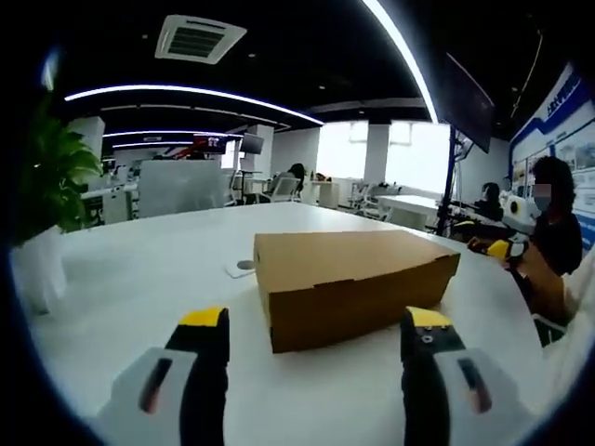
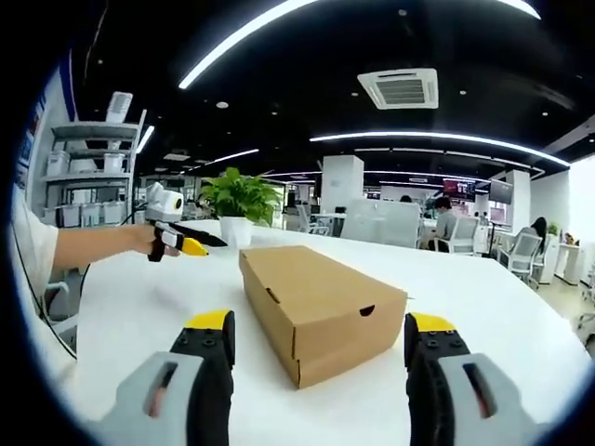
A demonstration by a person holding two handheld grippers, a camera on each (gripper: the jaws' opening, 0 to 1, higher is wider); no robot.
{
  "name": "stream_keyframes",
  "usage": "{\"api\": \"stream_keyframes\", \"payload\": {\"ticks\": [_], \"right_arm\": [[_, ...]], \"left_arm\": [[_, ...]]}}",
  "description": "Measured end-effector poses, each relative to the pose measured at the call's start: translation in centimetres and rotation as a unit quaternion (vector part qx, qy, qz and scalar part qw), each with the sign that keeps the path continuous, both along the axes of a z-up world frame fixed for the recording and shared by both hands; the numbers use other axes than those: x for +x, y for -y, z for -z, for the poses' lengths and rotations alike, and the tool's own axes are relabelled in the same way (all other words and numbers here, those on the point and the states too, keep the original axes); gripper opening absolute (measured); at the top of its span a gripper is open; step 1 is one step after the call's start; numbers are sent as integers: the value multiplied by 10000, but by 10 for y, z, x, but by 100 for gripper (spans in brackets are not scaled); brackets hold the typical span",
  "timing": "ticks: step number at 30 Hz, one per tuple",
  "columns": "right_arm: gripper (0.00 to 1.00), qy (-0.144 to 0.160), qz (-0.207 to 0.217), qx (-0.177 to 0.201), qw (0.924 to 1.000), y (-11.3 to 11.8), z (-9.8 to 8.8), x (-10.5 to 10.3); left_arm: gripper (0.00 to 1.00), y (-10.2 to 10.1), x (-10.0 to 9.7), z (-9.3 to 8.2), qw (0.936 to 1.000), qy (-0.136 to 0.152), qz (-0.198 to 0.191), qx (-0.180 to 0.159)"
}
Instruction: Operate the shoe box by opening the lid, removing the specified soft item, and placing it in the target area until the item is outside and the box remains undamaged.
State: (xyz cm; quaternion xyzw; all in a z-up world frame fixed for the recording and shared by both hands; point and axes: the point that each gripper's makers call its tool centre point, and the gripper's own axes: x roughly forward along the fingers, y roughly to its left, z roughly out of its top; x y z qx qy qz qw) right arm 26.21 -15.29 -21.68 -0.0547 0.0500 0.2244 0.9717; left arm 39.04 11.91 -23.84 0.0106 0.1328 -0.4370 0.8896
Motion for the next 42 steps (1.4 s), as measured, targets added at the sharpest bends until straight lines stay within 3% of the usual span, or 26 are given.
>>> {"api": "stream_keyframes", "payload": {"ticks": [5,8,11,14,23,32,42], "right_arm": [[79,13,13,-44,10000,-5,-3,6],[79,-65,2,-54,10000,-8,2,12],[80,-148,-38,-65,9999,-10,7,15],[80,-198,-47,-47,9998,-11,10,19],[80,-276,-145,16,9995,-21,14,30],[82,-329,-103,13,9994,-25,21,35],[82,-335,-30,53,9994,-23,23,39]], "left_arm": [[77,7,9,-2,10000,54,49,52],[77,8,11,-3,9991,316,169,247],[76,7,18,-6,9986,447,205,208],[72,2,25,-10,9985,440,284,163],[73,-1,31,-11,9981,385,487,57],[75,2,41,3,9982,211,544,103],[77,7,45,13,9973,209,691,115]]}}
